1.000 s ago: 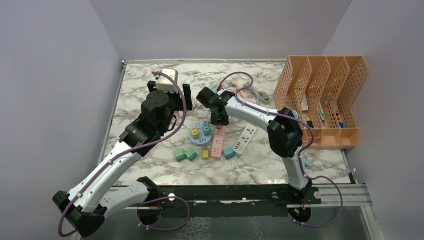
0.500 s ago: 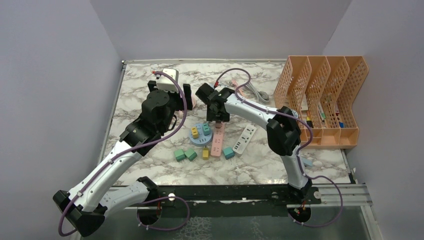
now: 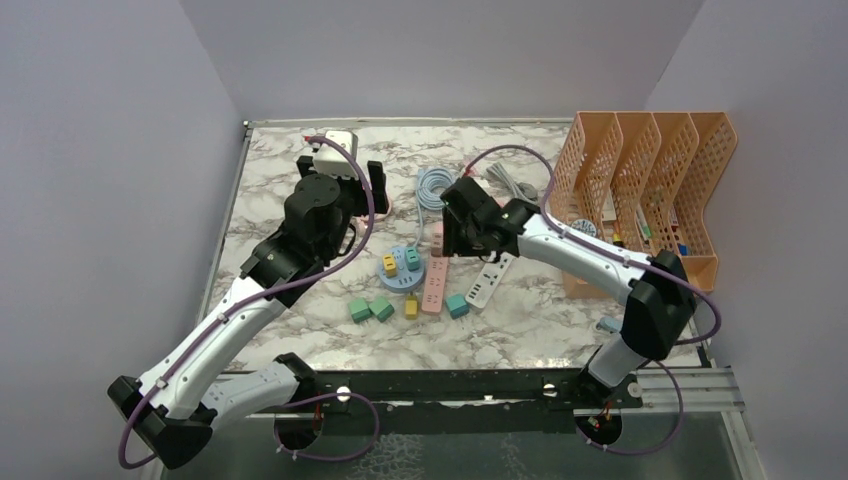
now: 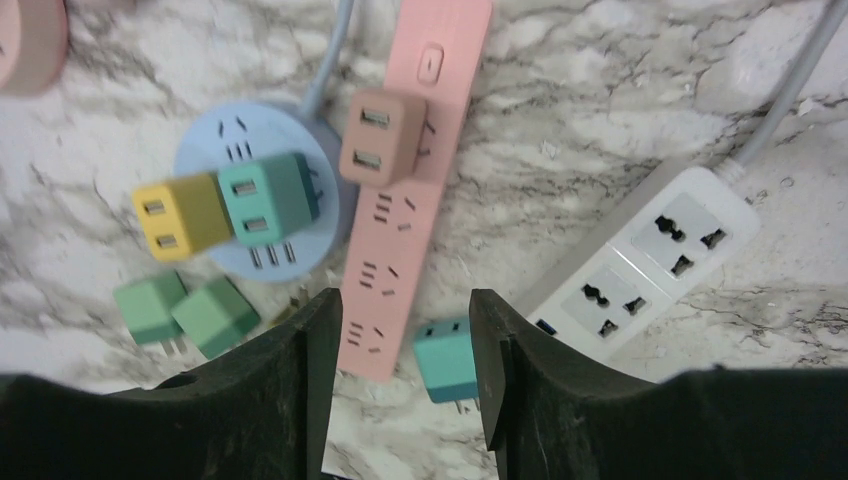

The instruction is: Insert the plug

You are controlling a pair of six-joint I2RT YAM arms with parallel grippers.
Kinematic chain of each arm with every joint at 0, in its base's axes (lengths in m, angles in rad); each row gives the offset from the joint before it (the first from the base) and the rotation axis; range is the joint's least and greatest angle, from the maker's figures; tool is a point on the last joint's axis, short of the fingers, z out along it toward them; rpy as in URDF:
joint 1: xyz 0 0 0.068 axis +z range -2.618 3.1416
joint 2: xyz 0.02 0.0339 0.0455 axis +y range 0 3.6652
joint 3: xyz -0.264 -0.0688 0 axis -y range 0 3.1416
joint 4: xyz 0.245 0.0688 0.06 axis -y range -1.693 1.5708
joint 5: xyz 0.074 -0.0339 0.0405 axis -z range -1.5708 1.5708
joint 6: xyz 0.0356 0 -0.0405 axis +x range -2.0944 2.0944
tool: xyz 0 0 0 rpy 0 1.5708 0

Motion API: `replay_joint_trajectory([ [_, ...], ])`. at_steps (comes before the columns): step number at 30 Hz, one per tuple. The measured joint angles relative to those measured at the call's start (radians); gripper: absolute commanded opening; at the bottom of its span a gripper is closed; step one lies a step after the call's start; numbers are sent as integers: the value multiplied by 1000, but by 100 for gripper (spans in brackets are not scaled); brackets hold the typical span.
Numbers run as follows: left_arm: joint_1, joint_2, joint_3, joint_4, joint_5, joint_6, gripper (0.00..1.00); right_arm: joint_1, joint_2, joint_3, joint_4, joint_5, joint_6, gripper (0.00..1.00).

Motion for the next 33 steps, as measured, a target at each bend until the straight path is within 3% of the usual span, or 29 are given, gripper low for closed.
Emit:
replay_joint_trajectory([
  [4, 0, 22, 13, 5, 19, -28, 84, 2, -86, -166, 60, -89, -47, 44],
  [10, 0, 38, 14, 0, 41, -55, 84, 54, -90, -268, 73, -151, -79, 44],
  [20, 0, 39, 14, -6, 58, -80, 84, 101, -34, -295, 37, -176, -63, 51],
  [33, 0, 39, 14, -7, 70, -86, 84, 114, 82, -290, 14, -180, -53, 51],
])
